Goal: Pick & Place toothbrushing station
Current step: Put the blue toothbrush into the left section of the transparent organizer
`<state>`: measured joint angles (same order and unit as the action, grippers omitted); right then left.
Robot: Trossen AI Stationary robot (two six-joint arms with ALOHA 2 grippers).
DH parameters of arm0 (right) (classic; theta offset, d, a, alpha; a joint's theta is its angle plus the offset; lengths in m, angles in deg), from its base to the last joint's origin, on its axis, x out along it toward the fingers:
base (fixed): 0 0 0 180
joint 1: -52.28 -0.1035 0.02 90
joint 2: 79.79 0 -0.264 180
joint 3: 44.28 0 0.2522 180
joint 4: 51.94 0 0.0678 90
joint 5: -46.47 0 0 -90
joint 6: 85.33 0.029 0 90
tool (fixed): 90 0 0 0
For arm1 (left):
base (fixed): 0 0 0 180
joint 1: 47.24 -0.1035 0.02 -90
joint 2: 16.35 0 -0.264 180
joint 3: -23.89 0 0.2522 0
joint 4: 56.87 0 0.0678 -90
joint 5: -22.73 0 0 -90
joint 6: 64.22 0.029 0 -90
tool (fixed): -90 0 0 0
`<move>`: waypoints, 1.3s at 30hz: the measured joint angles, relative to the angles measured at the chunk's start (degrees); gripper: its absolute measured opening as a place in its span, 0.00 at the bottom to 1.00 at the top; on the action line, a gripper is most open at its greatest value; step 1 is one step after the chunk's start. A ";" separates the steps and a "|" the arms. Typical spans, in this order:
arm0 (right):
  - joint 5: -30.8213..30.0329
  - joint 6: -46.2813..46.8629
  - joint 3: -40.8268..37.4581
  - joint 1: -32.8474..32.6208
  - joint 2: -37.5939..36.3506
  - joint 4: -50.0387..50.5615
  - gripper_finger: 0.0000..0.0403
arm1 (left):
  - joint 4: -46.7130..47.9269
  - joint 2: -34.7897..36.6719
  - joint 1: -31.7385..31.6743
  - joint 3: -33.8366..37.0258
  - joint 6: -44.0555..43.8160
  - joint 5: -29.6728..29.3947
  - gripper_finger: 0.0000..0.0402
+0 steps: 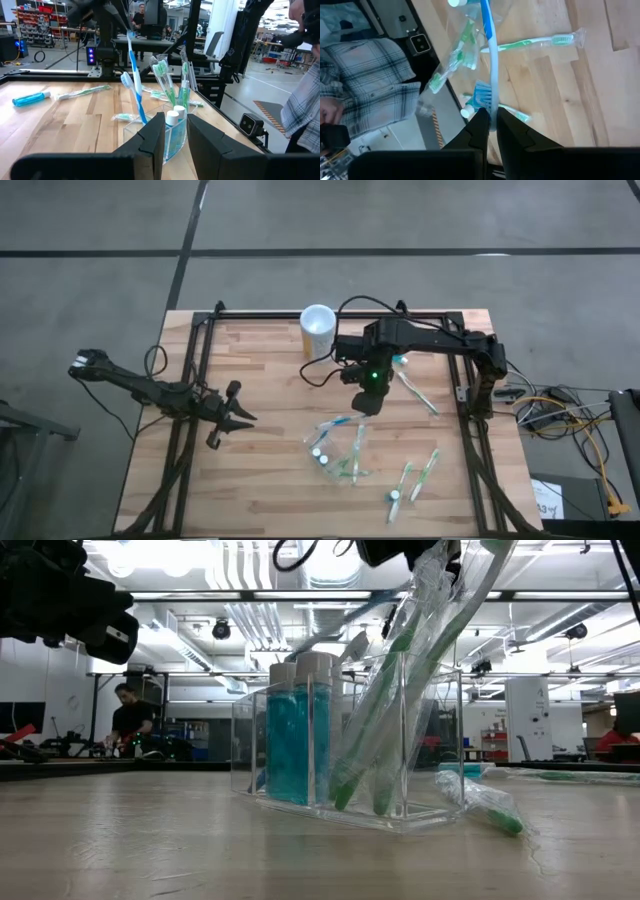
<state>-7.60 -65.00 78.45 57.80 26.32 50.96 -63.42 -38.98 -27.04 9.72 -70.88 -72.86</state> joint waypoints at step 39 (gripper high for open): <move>-10.67 -16.50 0.13 -0.63 -17.24 0.85 0.06 | 1.79 0.00 0.01 -0.01 3.10 3.79 0.21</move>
<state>-18.27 -81.50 78.58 57.16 9.07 51.81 -61.64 -38.98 -27.03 9.71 -67.78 -69.07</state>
